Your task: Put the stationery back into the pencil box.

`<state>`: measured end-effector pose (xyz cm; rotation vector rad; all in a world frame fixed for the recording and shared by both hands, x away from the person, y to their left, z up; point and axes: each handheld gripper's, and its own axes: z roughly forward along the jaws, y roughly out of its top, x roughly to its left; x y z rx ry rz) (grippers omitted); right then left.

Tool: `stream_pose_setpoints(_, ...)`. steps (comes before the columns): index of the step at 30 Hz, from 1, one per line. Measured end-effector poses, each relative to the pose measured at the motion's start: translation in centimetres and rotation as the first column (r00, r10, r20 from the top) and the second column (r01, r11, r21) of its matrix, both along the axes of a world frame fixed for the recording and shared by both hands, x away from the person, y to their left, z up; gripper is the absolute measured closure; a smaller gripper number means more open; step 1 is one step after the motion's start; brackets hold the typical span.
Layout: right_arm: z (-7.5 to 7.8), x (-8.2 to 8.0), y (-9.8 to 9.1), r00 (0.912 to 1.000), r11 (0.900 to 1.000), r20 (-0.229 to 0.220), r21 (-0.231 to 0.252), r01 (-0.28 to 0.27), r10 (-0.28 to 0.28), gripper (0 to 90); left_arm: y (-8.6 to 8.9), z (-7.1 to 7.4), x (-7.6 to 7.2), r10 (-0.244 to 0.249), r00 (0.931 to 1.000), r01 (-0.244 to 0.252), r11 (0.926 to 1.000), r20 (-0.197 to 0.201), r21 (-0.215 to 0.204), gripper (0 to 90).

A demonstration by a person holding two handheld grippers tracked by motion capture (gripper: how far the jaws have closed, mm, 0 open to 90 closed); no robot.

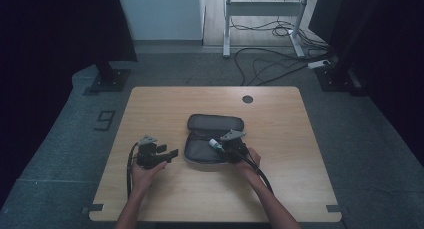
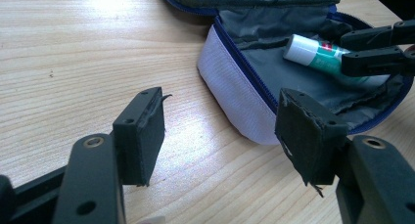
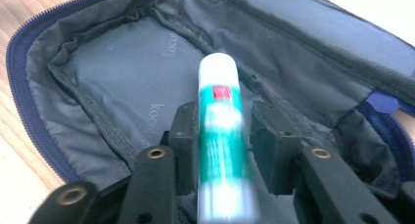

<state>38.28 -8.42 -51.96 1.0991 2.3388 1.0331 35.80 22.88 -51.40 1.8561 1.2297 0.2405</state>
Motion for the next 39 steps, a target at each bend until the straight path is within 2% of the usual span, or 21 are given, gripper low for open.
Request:
stream_pose_setpoints(4, 0.2, -0.1, -0.2, 0.9999, 1.0000, 0.013, 0.004, -0.001, 0.001, 51.6, 0.0, 0.0, 0.0, 0.000, 1.0000, 0.000, 1.0000, -0.002, 0.001, 35.9)
stream_pose_setpoints(9, 0.7, -0.4, -0.5, 0.9995, 0.9994, 0.033, 0.033, 0.002, -0.003, 47.3, 0.0, 0.0, 0.0, 0.001, 1.0000, -0.001, 1.0000, 0.002, 0.000, 35.9)
stream_pose_setpoints(16, 1.9, -1.3, -1.5, 0.9975, 0.9924, 0.068, 0.123, 0.008, -0.016, 41.7, 0.0, 0.2, -0.1, 0.002, 1.0000, -0.002, 1.0000, 0.007, -0.003, 35.9)
stream_pose_setpoints(20, 2.4, -2.1, -2.3, 0.9943, 0.9870, 0.104, 0.161, 0.005, -0.022, 41.3, 0.0, 0.2, -0.1, -0.001, 1.0000, 0.001, 1.0000, 0.008, -0.001, 35.9)
stream_pose_setpoints(24, 2.3, -2.7, -3.2, 0.9925, 0.9822, 0.116, 0.187, 0.014, -0.036, 41.3, 0.0, 0.2, -0.1, -0.002, 1.0000, 0.002, 1.0000, 0.006, 0.000, 35.9)
stream_pose_setpoints(34, 2.0, -4.4, -6.1, 0.9895, 0.9736, 0.128, 0.225, 0.036, -0.066, 41.0, -0.1, 0.0, -0.1, -0.001, 1.0000, 0.001, 1.0000, 0.002, 0.004, 35.9)
stream_pose_setpoints(39, 1.8, -5.4, -7.8, 0.9864, 0.9726, 0.137, 0.225, 0.058, -0.091, 40.7, -0.2, 0.0, -0.1, -0.002, 1.0000, 0.002, 1.0000, 0.000, 0.006, 35.9)
